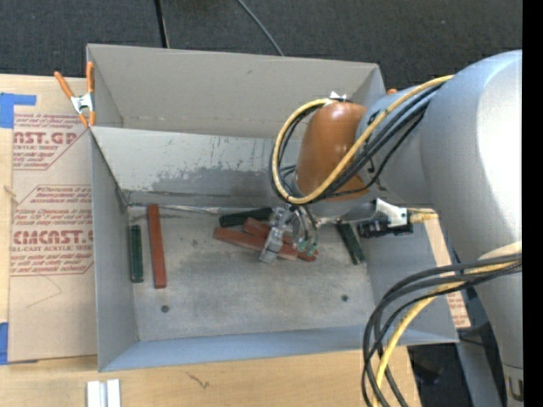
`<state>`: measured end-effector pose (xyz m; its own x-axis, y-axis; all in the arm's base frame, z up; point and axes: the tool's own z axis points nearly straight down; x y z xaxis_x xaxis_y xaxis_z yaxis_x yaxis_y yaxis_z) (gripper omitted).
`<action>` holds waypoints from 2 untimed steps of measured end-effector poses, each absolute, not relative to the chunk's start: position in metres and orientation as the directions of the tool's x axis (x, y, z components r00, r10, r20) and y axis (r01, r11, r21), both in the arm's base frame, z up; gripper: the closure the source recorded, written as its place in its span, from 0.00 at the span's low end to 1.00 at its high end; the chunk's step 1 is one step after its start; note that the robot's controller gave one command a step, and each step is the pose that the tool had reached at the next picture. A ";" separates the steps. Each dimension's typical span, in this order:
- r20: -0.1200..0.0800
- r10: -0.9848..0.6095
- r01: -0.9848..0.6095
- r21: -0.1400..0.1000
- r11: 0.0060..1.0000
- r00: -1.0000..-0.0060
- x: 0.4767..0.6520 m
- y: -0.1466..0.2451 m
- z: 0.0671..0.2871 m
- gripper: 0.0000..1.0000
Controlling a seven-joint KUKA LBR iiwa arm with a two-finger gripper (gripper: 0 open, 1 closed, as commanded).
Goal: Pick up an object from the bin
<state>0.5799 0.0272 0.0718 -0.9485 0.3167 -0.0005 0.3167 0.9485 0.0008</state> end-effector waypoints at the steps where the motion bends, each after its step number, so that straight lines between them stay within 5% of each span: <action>1: 0.003 0.317 0.317 0.000 0.948 -0.948 0.579 0.027 0.075 1.00; 2: 0.010 0.317 0.317 -0.003 0.948 -0.948 0.577 0.027 0.095 1.00</action>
Offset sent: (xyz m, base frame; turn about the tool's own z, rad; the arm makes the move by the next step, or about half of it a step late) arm -0.0001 -0.0001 0.0605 0.0000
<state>0.5766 0.0273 0.0945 -0.9483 0.3171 0.0103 0.3171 0.9484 -0.0028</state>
